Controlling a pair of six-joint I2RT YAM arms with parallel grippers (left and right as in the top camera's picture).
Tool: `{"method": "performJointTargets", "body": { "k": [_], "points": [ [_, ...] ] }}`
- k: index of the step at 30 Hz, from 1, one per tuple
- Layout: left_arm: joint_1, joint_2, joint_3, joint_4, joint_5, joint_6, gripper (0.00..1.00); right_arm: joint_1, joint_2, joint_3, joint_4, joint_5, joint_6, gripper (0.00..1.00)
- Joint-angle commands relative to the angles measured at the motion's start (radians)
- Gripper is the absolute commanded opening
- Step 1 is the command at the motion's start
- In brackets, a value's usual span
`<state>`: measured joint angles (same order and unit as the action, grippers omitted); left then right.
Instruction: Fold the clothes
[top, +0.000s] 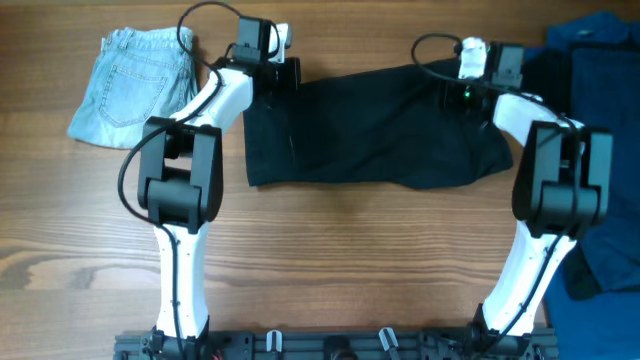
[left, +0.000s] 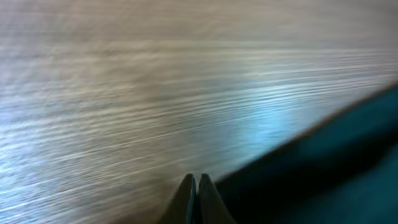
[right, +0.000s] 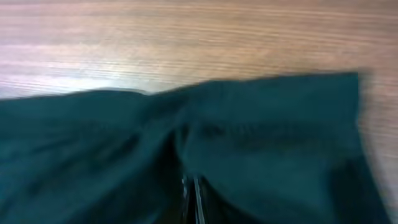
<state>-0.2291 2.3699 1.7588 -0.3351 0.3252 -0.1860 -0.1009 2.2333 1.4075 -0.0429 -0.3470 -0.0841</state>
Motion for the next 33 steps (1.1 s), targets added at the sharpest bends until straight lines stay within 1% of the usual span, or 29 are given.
{"method": "performJointTargets", "body": {
  "k": [1, 3, 4, 5, 6, 8, 10, 11, 12, 13, 15, 16, 17, 18, 20, 21, 22, 25, 26, 29, 31, 33],
  "points": [
    [0.006, 0.080, -0.005, 0.003, -0.110, -0.008, 0.04, 0.004, 0.106, -0.006, 0.015, 0.104, -0.022, 0.06],
    [0.007, 0.099, -0.005, 0.011, -0.111, 0.000, 0.04, 0.005, 0.121, -0.007, 0.025, 0.102, -0.019, 0.08],
    [0.009, 0.097, -0.004, 0.027, -0.117, 0.012, 0.04, 0.005, 0.111, -0.006, 0.044, 0.073, -0.018, 0.11],
    [0.013, 0.081, 0.000, 0.041, -0.120, 0.024, 0.04, 0.005, 0.095, -0.006, 0.062, 0.053, -0.018, 0.15],
    [0.019, 0.061, 0.011, 0.043, -0.126, 0.025, 0.04, 0.005, 0.069, -0.005, 0.080, 0.050, -0.016, 0.17],
    [0.036, -0.014, 0.053, 0.043, -0.125, 0.023, 0.04, 0.005, -0.033, -0.005, 0.115, 0.051, -0.010, 0.20],
    [0.037, -0.097, 0.072, 0.039, -0.124, 0.019, 0.05, 0.005, -0.132, -0.005, 0.114, 0.051, -0.010, 0.21],
    [0.027, -0.156, 0.072, 0.035, -0.105, 0.009, 0.06, 0.005, -0.195, -0.005, 0.099, 0.051, 0.018, 0.20],
    [0.012, -0.199, 0.072, 0.013, -0.055, 0.009, 0.06, 0.005, -0.236, -0.005, 0.063, 0.051, 0.045, 0.20],
    [-0.007, -0.220, 0.072, -0.016, -0.007, 0.010, 0.06, 0.005, -0.270, -0.005, -0.010, 0.051, 0.066, 0.20],
    [-0.058, -0.212, 0.072, -0.077, 0.073, 0.010, 0.14, 0.004, -0.323, -0.005, -0.256, 0.051, 0.069, 0.19],
    [-0.089, -0.189, 0.072, -0.098, 0.075, 0.017, 0.15, 0.004, -0.330, -0.005, -0.381, 0.051, 0.069, 0.14],
    [-0.123, -0.152, 0.072, -0.099, 0.075, 0.021, 0.16, 0.004, -0.327, -0.005, -0.512, 0.058, 0.069, 0.12],
    [-0.145, -0.117, 0.072, -0.086, 0.075, 0.021, 0.17, 0.004, -0.326, -0.010, -0.616, 0.105, 0.070, 0.11],
    [-0.169, -0.054, 0.072, -0.056, 0.075, 0.021, 0.17, -0.003, -0.326, -0.018, -0.740, 0.287, 0.159, 0.08],
    [-0.173, -0.025, 0.072, -0.041, 0.075, 0.021, 0.17, -0.017, -0.326, -0.020, -0.779, 0.345, 0.171, 0.08],
    [-0.175, 0.008, 0.072, -0.021, 0.075, 0.021, 0.17, -0.036, -0.326, -0.021, -0.807, 0.351, 0.173, 0.08],
    [-0.171, 0.075, 0.072, 0.030, 0.062, 0.021, 0.16, -0.095, -0.326, -0.072, -0.781, 0.356, 0.197, 0.08],
    [-0.167, 0.095, 0.072, 0.033, 0.044, 0.021, 0.17, -0.118, -0.326, -0.118, -0.733, 0.355, 0.198, 0.08],
    [-0.159, 0.121, 0.072, 0.034, -0.056, 0.021, 0.17, -0.152, -0.326, -0.306, -0.518, 0.355, 0.198, 0.09],
    [-0.148, 0.119, 0.072, 0.053, -0.057, 0.021, 0.16, -0.152, -0.326, -0.357, -0.484, 0.355, 0.198, 0.08],
    [-0.131, 0.091, 0.083, 0.074, -0.057, 0.021, 0.15, -0.152, -0.330, -0.358, -0.477, 0.355, 0.195, 0.07]
  ]
}}
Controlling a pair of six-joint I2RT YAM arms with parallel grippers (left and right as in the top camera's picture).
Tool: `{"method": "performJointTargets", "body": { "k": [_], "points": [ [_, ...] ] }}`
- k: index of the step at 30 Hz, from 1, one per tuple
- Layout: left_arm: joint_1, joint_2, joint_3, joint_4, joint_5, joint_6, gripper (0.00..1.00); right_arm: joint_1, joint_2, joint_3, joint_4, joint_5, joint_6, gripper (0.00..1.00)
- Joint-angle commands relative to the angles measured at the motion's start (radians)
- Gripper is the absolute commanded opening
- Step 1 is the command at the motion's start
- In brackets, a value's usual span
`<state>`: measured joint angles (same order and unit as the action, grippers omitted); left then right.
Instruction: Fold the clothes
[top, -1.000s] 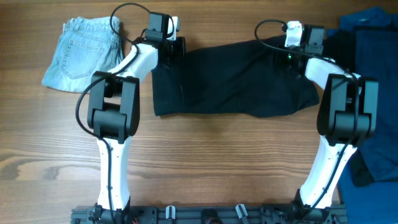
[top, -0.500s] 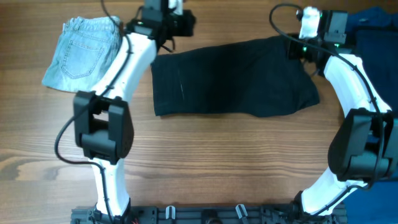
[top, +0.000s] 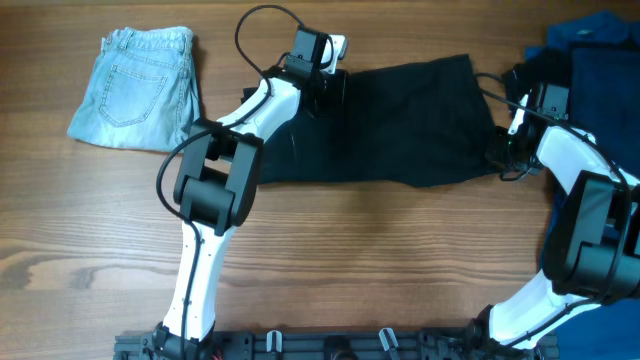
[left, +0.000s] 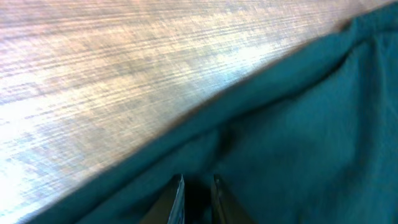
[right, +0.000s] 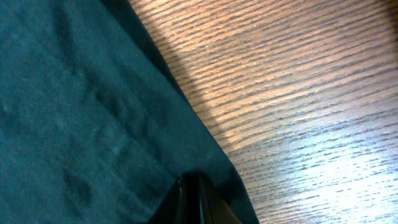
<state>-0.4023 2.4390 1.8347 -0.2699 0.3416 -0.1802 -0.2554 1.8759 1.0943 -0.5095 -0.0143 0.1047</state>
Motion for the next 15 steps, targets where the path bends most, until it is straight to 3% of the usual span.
{"method": "performJointTargets", "body": {
  "k": [1, 3, 4, 7, 8, 9, 10, 12, 15],
  "points": [
    [0.058, -0.026, 0.022, 0.008, -0.073, 0.015, 0.15, 0.003, 0.015, -0.024, -0.016, 0.021, 0.007, 0.07],
    [0.091, -0.161, 0.026, -0.008, -0.074, 0.015, 0.17, 0.003, -0.048, 0.040, -0.048, -0.027, 0.010, 0.08],
    [0.111, -0.235, 0.026, -0.046, -0.074, 0.015, 0.23, 0.003, -0.092, 0.076, -0.073, -0.038, 0.010, 0.08],
    [0.238, -0.502, 0.026, -0.436, -0.074, -0.106, 0.27, 0.007, -0.271, 0.132, -0.151, -0.047, 0.011, 0.09],
    [0.267, -0.529, 0.026, -0.536, -0.074, -0.124, 0.32, 0.011, -0.304, 0.132, -0.159, -0.074, 0.011, 0.09],
    [0.298, -0.543, 0.026, -0.670, -0.074, -0.124, 0.53, 0.017, -0.329, 0.132, -0.166, -0.121, 0.011, 0.09],
    [0.326, -0.541, 0.024, -0.812, -0.074, -0.123, 0.63, 0.023, -0.336, 0.132, -0.180, -0.168, 0.010, 0.09],
    [0.340, -0.526, -0.013, -0.945, -0.074, -0.116, 0.72, 0.035, -0.330, 0.129, -0.204, -0.250, -0.001, 0.13],
    [0.332, -0.523, -0.175, -0.961, -0.074, -0.116, 0.81, 0.119, -0.312, 0.128, -0.198, -0.349, -0.106, 0.12]
  ]
}}
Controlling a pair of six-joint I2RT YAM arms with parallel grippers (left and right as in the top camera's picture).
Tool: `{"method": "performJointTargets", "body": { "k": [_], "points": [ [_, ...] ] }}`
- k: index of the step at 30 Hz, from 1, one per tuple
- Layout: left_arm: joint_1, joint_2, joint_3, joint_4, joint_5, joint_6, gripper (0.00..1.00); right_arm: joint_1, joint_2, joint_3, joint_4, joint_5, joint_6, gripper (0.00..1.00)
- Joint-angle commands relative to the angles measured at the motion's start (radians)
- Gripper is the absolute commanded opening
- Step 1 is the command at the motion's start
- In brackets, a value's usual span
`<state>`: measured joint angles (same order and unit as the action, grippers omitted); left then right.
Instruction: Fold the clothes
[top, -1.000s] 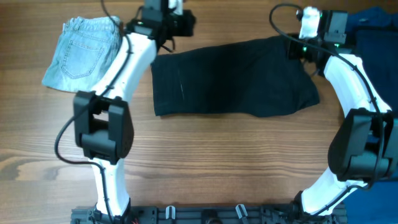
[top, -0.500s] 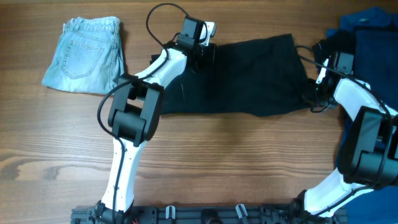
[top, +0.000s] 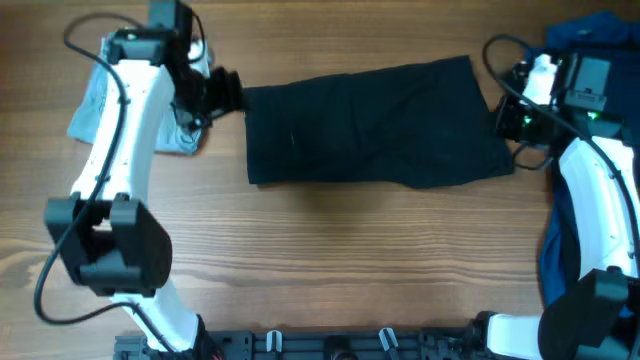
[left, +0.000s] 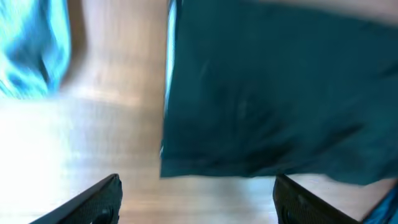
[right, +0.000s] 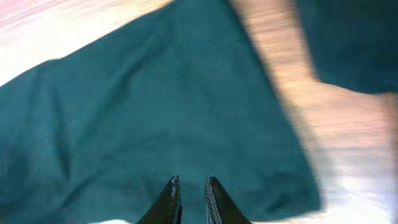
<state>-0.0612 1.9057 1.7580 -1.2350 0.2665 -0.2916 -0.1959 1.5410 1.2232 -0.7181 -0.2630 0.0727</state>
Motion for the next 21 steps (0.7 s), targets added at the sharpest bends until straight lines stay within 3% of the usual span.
{"method": "performJointTargets", "body": {
  "k": [1, 5, 10, 15, 16, 17, 21],
  "points": [
    [-0.009, 0.010, -0.156, 0.023, 0.004, -0.006, 0.82, 0.084, 0.029, -0.001, 0.017, -0.100, -0.082, 0.11],
    [-0.009, 0.011, -0.359, 0.176, 0.149, -0.010, 0.81, 0.163, 0.109, -0.001, 0.075, -0.093, -0.100, 0.11],
    [-0.016, 0.011, -0.516, 0.306, 0.173, -0.092, 0.80, 0.242, 0.261, -0.001, 0.180, -0.232, -0.204, 0.08],
    [-0.053, 0.011, -0.586, 0.394, 0.208, -0.182, 0.83, 0.307, 0.352, -0.001, 0.217, -0.232, -0.270, 0.08],
    [-0.055, 0.011, -0.604, 0.430, 0.208, -0.249, 0.90, 0.323, 0.361, -0.001, 0.222, -0.232, -0.335, 0.08],
    [-0.055, 0.011, -0.616, 0.452, 0.208, -0.276, 0.90, 0.331, 0.365, -0.001, 0.225, -0.232, -0.351, 0.07],
    [-0.055, 0.011, -0.648, 0.483, 0.208, -0.294, 0.89, 0.351, 0.367, -0.003, 0.200, -0.232, -0.357, 0.07]
  ]
}}
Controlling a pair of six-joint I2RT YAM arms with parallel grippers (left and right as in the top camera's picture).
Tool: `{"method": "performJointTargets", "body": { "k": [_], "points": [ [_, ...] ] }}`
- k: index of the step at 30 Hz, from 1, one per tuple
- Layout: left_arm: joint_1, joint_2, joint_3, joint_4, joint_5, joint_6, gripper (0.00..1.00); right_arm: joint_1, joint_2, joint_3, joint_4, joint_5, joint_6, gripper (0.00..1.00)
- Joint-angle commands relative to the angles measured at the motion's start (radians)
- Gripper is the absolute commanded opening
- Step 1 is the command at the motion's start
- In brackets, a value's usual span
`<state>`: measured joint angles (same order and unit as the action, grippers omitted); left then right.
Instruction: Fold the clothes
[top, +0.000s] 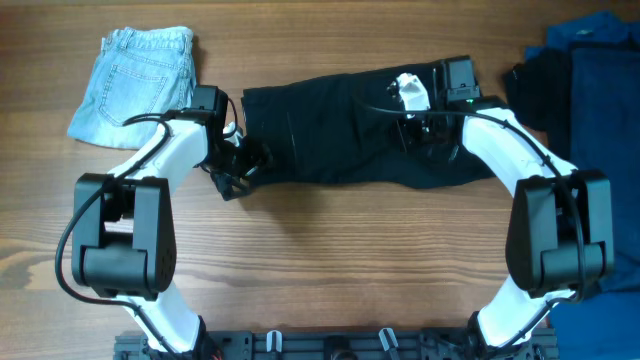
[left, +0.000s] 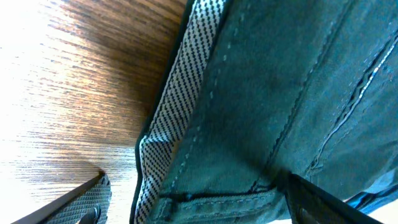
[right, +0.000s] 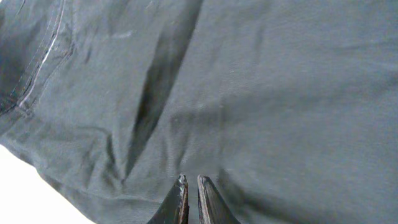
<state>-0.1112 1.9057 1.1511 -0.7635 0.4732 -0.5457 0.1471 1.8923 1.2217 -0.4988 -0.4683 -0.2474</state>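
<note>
Black trousers (top: 340, 130) lie folded into a long band across the far middle of the table. My left gripper (top: 243, 165) is at their near-left corner and stands wide open. In the left wrist view the waistband with its checked lining (left: 180, 112) lies between the spread fingers of the left gripper (left: 202, 199). My right gripper (top: 422, 128) rests over the right part of the trousers. Its fingers (right: 191, 182) are shut, tips down at the dark cloth (right: 261, 93).
Folded light-blue jeans (top: 140, 80) lie at the far left. A heap of dark blue and black clothes (top: 600, 60) fills the right edge. Bare wooden table (top: 350, 260) stretches in front of the trousers.
My left gripper was open in the air next to the jeans and is now at the trousers' near-left corner. The right gripper has moved from their right edge onto their right part.
Both grippers were first shut at the trousers' far corners. Then the left was further right on the far edge and the right low at the right end. Then both were clear of the cloth, the left open. Now both are back at the trousers.
</note>
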Motion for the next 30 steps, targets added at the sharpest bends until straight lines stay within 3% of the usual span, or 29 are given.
{"method": "performJointTargets", "body": {
  "k": [1, 3, 5, 8, 9, 10, 13, 18, 20, 26, 29, 30],
  "points": [
    [-0.005, 0.011, -0.042, 0.012, 0.002, -0.039, 0.79, 0.011, 0.016, -0.010, -0.027, -0.027, -0.037, 0.07],
    [-0.005, 0.011, -0.042, 0.013, -0.006, -0.039, 0.58, 0.015, 0.016, -0.036, -0.025, -0.027, -0.037, 0.07],
    [-0.005, 0.011, -0.042, 0.004, -0.043, -0.039, 0.49, 0.030, 0.016, -0.082, -0.026, -0.028, -0.032, 0.07],
    [-0.005, 0.011, -0.041, -0.012, -0.045, -0.037, 0.13, 0.040, 0.016, -0.095, -0.029, -0.030, -0.007, 0.07],
    [-0.002, 0.011, -0.041, -0.014, -0.048, -0.035, 0.06, 0.049, 0.016, -0.109, -0.028, -0.030, -0.007, 0.07],
    [0.004, 0.009, -0.040, -0.014, -0.052, -0.023, 0.04, 0.056, 0.016, -0.124, -0.023, -0.030, -0.006, 0.07],
    [0.040, -0.013, -0.037, -0.023, -0.078, 0.020, 0.04, 0.083, 0.016, -0.163, -0.006, -0.027, 0.024, 0.07],
    [0.101, -0.083, 0.057, -0.059, -0.142, 0.198, 0.07, 0.128, 0.016, -0.191, 0.063, -0.027, 0.180, 0.07],
    [0.101, -0.090, 0.119, -0.058, -0.183, 0.221, 0.09, 0.145, 0.016, -0.191, 0.122, -0.027, 0.252, 0.07],
    [0.082, -0.090, 0.173, -0.106, -0.182, 0.229, 0.10, 0.146, 0.006, -0.122, 0.148, -0.019, 0.273, 0.08],
    [0.042, -0.090, 0.172, -0.182, -0.183, 0.229, 0.21, 0.146, 0.001, -0.066, 0.153, -0.019, 0.306, 0.08],
    [0.027, -0.090, 0.171, -0.192, -0.183, 0.228, 0.40, 0.146, 0.001, -0.062, 0.164, -0.019, 0.303, 0.08]
  ]
}}
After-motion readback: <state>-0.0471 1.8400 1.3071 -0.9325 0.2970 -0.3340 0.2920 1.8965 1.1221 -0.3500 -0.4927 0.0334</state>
